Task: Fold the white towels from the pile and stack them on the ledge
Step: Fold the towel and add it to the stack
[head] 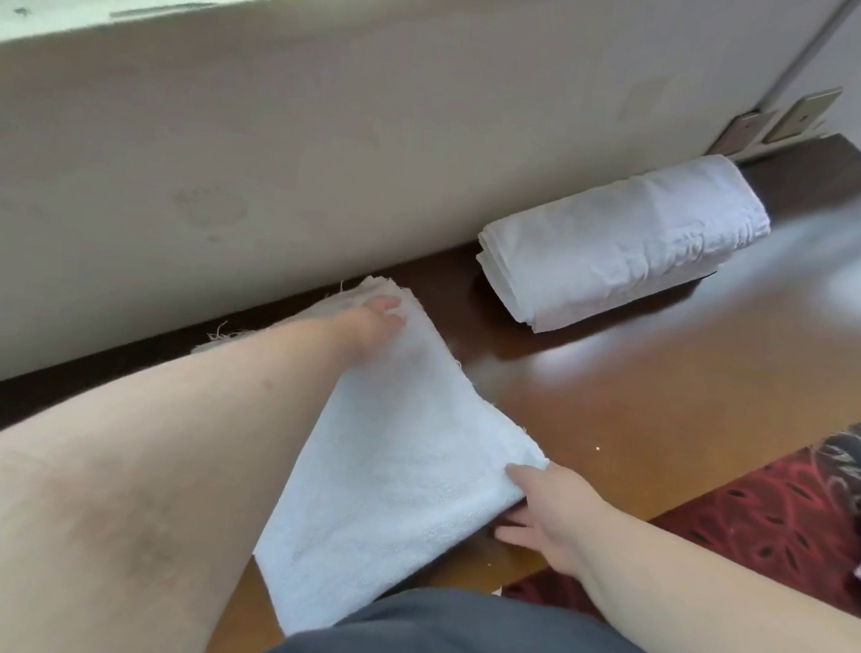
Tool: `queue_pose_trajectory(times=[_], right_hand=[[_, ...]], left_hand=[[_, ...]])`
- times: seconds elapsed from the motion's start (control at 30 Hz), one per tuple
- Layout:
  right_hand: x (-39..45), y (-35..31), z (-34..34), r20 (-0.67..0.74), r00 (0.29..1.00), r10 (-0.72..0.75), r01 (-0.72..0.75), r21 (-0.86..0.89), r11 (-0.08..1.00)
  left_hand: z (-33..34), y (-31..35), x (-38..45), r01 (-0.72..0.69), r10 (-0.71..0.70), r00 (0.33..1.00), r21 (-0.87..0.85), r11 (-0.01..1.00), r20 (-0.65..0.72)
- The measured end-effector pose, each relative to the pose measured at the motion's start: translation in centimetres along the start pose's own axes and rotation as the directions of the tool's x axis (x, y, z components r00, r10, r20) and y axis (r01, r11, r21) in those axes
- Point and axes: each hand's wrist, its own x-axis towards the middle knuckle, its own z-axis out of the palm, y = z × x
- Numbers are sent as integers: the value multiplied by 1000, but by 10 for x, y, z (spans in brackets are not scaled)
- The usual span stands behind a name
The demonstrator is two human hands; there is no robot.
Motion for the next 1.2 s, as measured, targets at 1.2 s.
queue_pose_trajectory(times=[1.2], right_hand=[[-30, 106, 124, -99, 995, 1, -26, -247, 969]], left_hand=[[-43, -331, -194, 588, -472, 800, -638, 498, 369]])
